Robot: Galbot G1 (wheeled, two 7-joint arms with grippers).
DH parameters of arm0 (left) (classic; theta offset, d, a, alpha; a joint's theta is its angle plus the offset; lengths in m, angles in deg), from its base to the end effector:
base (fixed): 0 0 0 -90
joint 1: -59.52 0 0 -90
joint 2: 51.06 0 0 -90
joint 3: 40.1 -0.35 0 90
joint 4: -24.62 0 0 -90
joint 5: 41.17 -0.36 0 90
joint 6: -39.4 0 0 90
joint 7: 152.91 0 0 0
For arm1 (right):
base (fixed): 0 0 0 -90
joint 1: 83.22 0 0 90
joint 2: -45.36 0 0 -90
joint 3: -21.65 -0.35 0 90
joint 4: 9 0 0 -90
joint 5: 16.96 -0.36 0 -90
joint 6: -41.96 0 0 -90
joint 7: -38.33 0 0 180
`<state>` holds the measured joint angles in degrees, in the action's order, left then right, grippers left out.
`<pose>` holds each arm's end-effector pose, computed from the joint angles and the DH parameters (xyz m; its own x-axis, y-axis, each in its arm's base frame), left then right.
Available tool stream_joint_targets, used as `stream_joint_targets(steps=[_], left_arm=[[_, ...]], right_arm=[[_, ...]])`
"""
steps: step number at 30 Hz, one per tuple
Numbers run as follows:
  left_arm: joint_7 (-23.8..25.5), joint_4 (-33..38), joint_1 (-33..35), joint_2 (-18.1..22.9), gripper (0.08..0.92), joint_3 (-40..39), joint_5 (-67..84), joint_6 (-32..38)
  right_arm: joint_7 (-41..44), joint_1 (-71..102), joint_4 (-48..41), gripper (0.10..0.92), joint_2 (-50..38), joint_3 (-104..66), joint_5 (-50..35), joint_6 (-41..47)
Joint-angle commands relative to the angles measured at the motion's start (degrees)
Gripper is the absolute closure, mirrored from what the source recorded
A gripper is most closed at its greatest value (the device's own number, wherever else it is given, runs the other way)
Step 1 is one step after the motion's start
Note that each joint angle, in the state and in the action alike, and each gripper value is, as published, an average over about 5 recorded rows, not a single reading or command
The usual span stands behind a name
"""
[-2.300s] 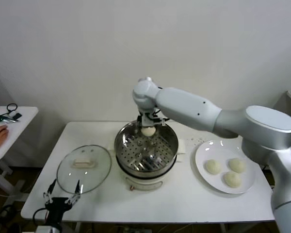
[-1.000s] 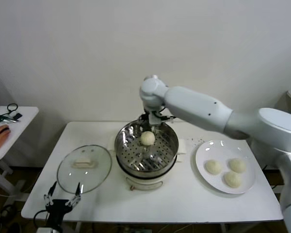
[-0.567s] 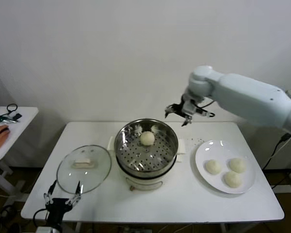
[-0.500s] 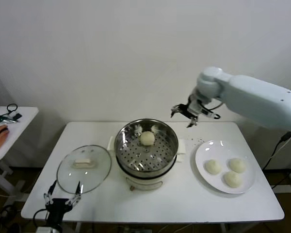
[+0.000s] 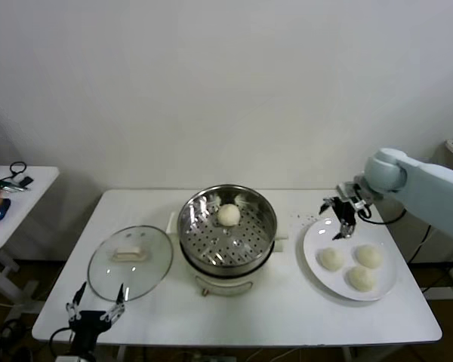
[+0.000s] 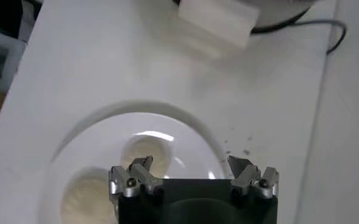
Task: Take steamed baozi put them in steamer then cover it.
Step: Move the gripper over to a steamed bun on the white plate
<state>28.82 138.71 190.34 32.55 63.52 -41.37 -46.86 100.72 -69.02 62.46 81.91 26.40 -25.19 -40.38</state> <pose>0.1154 0.0995 -0.3550 -0.9716 -0.1256 0.2004 -0.0772 0.9694 0.2331 0.5261 -0.1706 -0.1623 -0.1196 -0.1599 0.9799 -0.9833 -0.1175 -0.1392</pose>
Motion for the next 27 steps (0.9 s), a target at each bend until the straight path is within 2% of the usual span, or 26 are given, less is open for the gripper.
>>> stream_joint_targets(steps=[1,10,22,27], left_arm=[[-0.09,-0.12,0.29,0.25,0.177,-0.11,-0.02,0.15],[-0.17,-0.83,0.43,0.18,0.177,0.15,0.19,0.38],[-0.18,-1.63,-0.64,0.37,0.177,-0.23,-0.38,0.15],[-0.18,-1.75,-0.74,0.26,0.177,-0.13,-0.34,0.18]], right_arm=[[0.47,11.73,-6.08,0.203,0.85,-6.78,2.24,4.71],[0.23,15.13,-12.69,0.203,5.57,-10.65,5.17,3.37],[0.50,14.80,-15.15,0.203,9.23,-10.36,6.28,2.74],[0.69,14.48,-15.10,0.258,9.01,-10.00,6.32,2.39]])
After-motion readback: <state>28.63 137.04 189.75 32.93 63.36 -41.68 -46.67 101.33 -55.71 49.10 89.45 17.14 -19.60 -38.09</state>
